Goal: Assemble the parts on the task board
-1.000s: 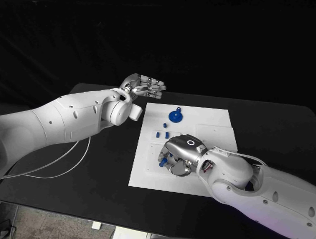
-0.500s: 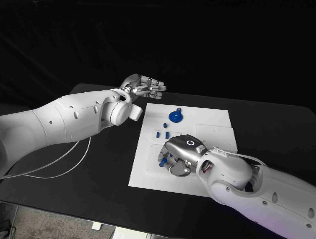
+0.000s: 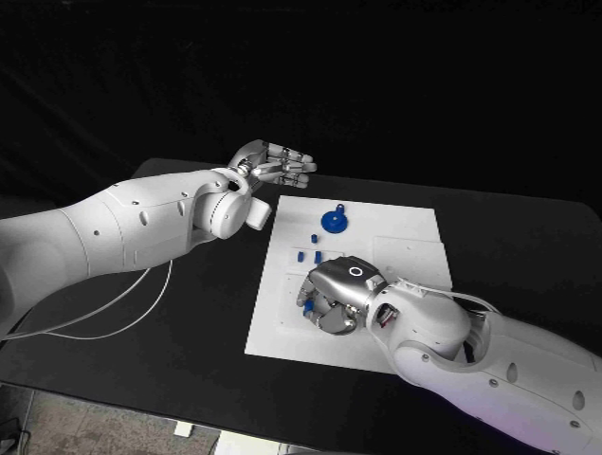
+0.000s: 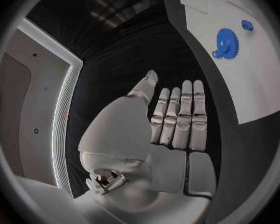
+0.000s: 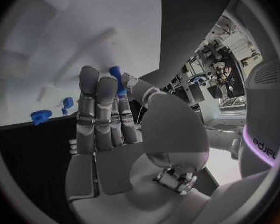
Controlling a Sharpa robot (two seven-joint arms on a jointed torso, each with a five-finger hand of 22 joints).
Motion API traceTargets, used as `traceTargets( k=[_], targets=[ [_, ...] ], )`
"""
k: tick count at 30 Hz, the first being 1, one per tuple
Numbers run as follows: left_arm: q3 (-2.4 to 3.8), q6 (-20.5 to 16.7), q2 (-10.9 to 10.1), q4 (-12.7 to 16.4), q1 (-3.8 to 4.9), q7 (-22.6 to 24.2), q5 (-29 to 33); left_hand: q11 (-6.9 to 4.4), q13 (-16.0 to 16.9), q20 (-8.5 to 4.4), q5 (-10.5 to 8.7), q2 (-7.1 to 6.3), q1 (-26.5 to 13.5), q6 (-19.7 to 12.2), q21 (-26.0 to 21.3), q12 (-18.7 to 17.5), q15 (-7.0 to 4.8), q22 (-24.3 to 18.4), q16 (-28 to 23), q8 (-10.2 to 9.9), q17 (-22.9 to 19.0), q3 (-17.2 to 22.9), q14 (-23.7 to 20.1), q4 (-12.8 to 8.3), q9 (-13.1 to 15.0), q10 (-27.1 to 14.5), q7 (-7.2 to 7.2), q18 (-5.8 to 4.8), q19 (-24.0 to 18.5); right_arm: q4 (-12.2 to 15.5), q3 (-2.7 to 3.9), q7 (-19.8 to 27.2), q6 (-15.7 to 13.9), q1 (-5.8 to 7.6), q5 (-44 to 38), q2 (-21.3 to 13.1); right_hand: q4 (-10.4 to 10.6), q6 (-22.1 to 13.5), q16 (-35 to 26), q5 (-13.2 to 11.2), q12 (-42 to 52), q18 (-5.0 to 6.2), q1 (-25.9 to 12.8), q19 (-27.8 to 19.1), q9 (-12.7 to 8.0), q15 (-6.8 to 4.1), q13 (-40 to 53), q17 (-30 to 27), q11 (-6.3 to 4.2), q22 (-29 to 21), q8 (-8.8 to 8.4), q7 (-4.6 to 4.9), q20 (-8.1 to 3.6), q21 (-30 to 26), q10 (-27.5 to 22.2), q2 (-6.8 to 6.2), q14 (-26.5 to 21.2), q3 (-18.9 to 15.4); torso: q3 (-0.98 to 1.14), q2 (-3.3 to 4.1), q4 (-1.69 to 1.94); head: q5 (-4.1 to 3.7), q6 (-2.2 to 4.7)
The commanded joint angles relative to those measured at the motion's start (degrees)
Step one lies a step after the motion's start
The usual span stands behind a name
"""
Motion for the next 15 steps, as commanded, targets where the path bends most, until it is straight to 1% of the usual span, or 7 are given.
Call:
traceTargets(
  k=[1, 2, 5, 7, 10, 11, 15],
  targets=[
    [0.05, 0.77, 0.08, 0.05, 0.03, 0.24, 0.11, 0.03, -0.02, 0.49, -0.22, 0.29, 0.07, 0.09, 0.25, 0.03, 0.1, -0.06, -0.22, -0.04, 0.06, -0.27, -0.42, 0.06, -0.05, -0.36, 0.26, -0.43, -0.07, -0.64, -0.69, -1.02, 3.0, -0.59, -0.13, -0.04, 0.74, -1.16, -0.24, 0.75, -0.02, 0.48, -0.6, 2.08, -0.13, 0.44, -0.31, -0.28, 0.69, -0.69, 0.03, 0.05, 0.57, -0.66, -1.74, -1.58, 0.17, -2.49, 0.05, 0.03, -0.02, -0.04, 0.02],
    [0.05, 0.78, 0.08, 0.04, 0.03, 0.24, 0.11, 0.03, -0.02, 0.49, -0.22, 0.29, 0.07, 0.09, 0.25, 0.03, 0.1, -0.06, -0.22, -0.04, 0.06, -0.27, -0.42, 0.06, -0.05, -0.36, 0.26, -0.43, -0.07, -0.65, -0.72, -0.89, 2.69, -0.59, 0.09, -0.02, 1.16, -1.67, -0.21, 0.93, -0.01, 0.49, -0.94, 2.23, -0.18, 0.67, -0.31, -0.4, 0.86, -1.0, 0.0, 0.09, 0.74, -0.83, -2.41, -1.97, 0.29, -3.91, 0.04, 0.03, -0.04, -0.06, 0.01],
    [0.05, 0.86, 0.09, 0.03, 0.03, 0.22, 0.11, 0.03, -0.02, 0.49, -0.22, 0.29, 0.07, 0.09, 0.25, 0.03, 0.1, -0.06, -0.22, -0.04, 0.06, -0.27, -0.42, 0.06, -0.05, -0.36, 0.26, -0.43, -0.07, -0.66, -0.77, -0.5, 2.01, -0.59, 0.64, -0.03, 2.08, -2.76, -0.13, 1.89, 0.0, 0.72, -0.66, 2.36, -0.2, 1.0, -0.32, -0.76, 1.3, -1.89, 0.01, 0.36, 1.1, -0.92, -3.72, -2.21, 0.44, -7.97, 0.05, 0.03, -0.08, 0.0, -0.03],
    [0.05, 0.87, 0.11, 0.01, 0.03, 0.21, 0.11, 0.03, -0.02, 0.49, -0.22, 0.29, 0.07, 0.09, 0.25, 0.03, 0.1, -0.06, -0.22, -0.04, 0.06, -0.27, -0.42, 0.06, -0.05, -0.36, 0.26, -0.43, -0.07, -0.67, -0.79, -0.26, 1.46, -0.59, 0.96, -0.05, 2.46, -3.48, -0.09, 2.53, 0.02, 0.88, -0.56, 2.37, -0.23, 1.11, -0.32, -0.91, 1.58, -2.26, 0.01, 0.59, 1.21, -0.84, -4.6, -2.31, 0.4, -9.94, 0.09, 0.03, -0.11, 0.02, -0.04],
    [0.05, 0.84, 0.14, -0.03, 0.02, 0.2, 0.11, 0.11, -0.03, 0.5, -0.25, 0.16, 0.27, -0.07, 0.29, 0.02, 0.11, -0.25, -0.21, -0.06, 0.1, -0.28, -0.4, 0.21, -0.06, -0.62, 0.33, -0.4, -0.03, -0.72, -0.81, -0.02, 0.45, -0.59, 1.26, -0.1, 2.97, -4.4, 0.09, 1.74, 0.0, 1.09, 0.43, 2.38, -0.25, 1.43, -0.34, -1.21, 1.86, -3.02, 0.04, 0.83, 1.59, -0.56, -5.48, -1.81, 0.46, -12.97, 0.12, 0.04, -0.13, -0.06, -0.02],
    [0.05, 0.84, 0.15, -0.05, 0.02, 0.2, 0.11, 0.14, -0.03, 0.51, -0.25, 0.14, 0.27, -0.13, 0.29, 0.01, 0.11, -0.26, -0.21, -0.07, 0.1, -0.28, -0.4, 0.21, -0.06, -0.71, 0.36, -0.4, -0.03, -0.72, -0.82, 0.0, 0.07, -0.59, 1.32, -0.12, 3.07, -5.06, 0.11, 1.41, 0.0, 1.15, 0.49, 2.38, -0.31, 1.44, -0.34, -1.27, 1.96, -3.17, -0.01, 1.04, 1.59, -0.53, -5.75, -1.91, 0.46, -13.54, 0.11, 0.02, -0.11, -0.12, 0.01],
    [0.04, 0.88, 0.16, -0.08, 0.01, 0.16, 0.11, 0.2, -0.02, 0.52, -0.27, 0.11, 0.27, -0.26, 0.29, 0.02, 0.14, -0.29, -0.22, -0.06, 0.1, -0.3, -0.42, 0.23, -0.06, -0.97, 0.39, -0.39, -0.04, -0.74, -0.82, 0.07, -1.79, -0.59, 1.47, -0.24, 3.65, -5.95, 0.25, 1.14, 0.05, 1.39, 1.59, 2.35, -0.32, 1.62, -0.32, -1.68, 2.31, -4.21, -0.01, 1.33, 1.77, -0.15, -7.21, -1.75, 0.38, -16.17, 0.17, 0.02, -0.05, -0.15, -0.04]
  ],
)
